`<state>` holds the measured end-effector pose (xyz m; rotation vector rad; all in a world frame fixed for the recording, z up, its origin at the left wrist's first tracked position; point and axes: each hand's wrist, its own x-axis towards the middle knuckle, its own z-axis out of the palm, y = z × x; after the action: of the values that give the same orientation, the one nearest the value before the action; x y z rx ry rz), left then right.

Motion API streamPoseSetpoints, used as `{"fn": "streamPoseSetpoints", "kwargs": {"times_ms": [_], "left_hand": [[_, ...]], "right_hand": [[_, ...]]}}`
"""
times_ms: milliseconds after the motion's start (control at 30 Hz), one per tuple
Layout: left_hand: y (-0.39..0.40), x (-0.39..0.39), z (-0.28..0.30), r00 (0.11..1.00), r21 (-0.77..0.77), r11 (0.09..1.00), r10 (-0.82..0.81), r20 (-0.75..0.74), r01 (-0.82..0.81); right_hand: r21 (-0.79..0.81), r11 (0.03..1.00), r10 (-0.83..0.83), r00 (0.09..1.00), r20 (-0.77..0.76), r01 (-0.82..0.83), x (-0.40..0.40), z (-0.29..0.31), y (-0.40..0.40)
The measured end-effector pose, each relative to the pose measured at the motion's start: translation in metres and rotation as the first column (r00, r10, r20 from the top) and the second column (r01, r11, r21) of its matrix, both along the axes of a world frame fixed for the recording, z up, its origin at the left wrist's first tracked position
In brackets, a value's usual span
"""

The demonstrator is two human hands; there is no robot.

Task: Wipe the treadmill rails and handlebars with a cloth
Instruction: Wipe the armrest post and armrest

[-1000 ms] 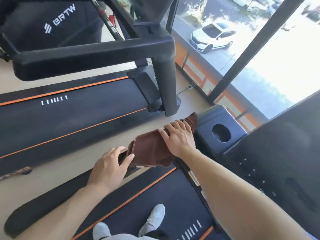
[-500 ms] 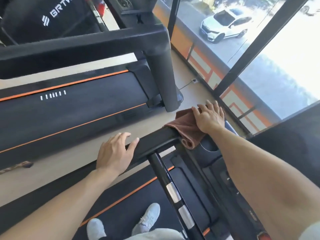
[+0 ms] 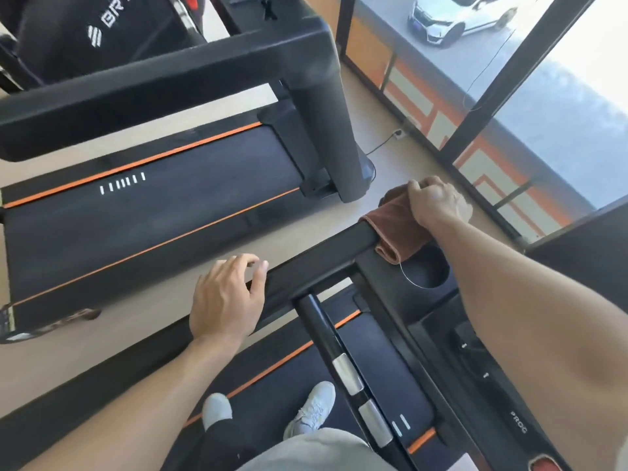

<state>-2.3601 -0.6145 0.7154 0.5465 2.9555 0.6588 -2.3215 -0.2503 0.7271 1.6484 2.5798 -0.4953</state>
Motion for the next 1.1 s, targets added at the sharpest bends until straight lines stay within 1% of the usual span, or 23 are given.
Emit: {"fn": "streamPoseSetpoints", "kwargs": {"times_ms": [167, 300, 400, 500, 567, 633, 700, 867, 967, 1033, 1100], "left_hand": [[-0.002, -0.001, 0.003, 0.998, 0.032, 0.999, -0.041, 0.05, 0.039], [-0.005, -0.005, 0.004, 0.989, 0.069, 0.994, -0.091, 0.116, 0.084], [-0.007, -0.008, 0.004, 0.98, 0.109, 0.987, -0.137, 0.144, 0.122], [-0.01, -0.01, 0.002, 0.975, 0.166, 0.977, -0.16, 0.153, 0.134], [-0.011, -0.011, 0.0, 0.972, 0.196, 0.97, -0.174, 0.155, 0.143], [-0.012, -0.012, -0.002, 0.968, 0.209, 0.964, -0.197, 0.153, 0.164], [-0.013, -0.013, -0.004, 0.966, 0.207, 0.963, -0.207, 0.152, 0.174], [-0.013, -0.016, -0.004, 0.959, 0.197, 0.964, -0.217, 0.184, 0.181], [-0.012, -0.017, -0.005, 0.953, 0.196, 0.962, -0.231, 0.198, 0.192], [-0.013, -0.017, -0.005, 0.948, 0.189, 0.959, -0.247, 0.202, 0.21], [-0.013, -0.018, -0.005, 0.945, 0.176, 0.959, -0.255, 0.204, 0.221]], "right_hand": [[0.06, 0.996, 0.062, 0.997, 0.047, -0.065, 0.01, -0.003, -0.054], [0.053, 0.995, 0.078, 0.997, 0.025, -0.079, 0.017, -0.011, -0.116], [0.061, 0.993, 0.107, 0.994, -0.014, -0.106, 0.025, -0.015, -0.169], [0.06, 0.994, 0.095, 0.994, -0.061, -0.091, 0.031, -0.017, -0.212], [0.044, 0.996, 0.083, 0.989, -0.124, -0.078, 0.032, -0.017, -0.237], [-0.03, 0.998, 0.051, 0.974, -0.222, -0.059, 0.033, -0.016, -0.261], [-0.133, 0.991, -0.02, 0.962, -0.272, -0.018, 0.036, -0.014, -0.281], [-0.279, 0.958, -0.128, 0.972, -0.197, 0.07, 0.041, 0.002, -0.289], [-0.422, 0.896, -0.212, 0.969, -0.126, 0.141, 0.03, 0.011, -0.276], [-0.469, 0.863, -0.247, 0.967, -0.063, 0.189, 0.025, 0.013, -0.266], [-0.513, 0.833, -0.274, 0.96, -0.055, 0.208, 0.025, 0.012, -0.255]]}}
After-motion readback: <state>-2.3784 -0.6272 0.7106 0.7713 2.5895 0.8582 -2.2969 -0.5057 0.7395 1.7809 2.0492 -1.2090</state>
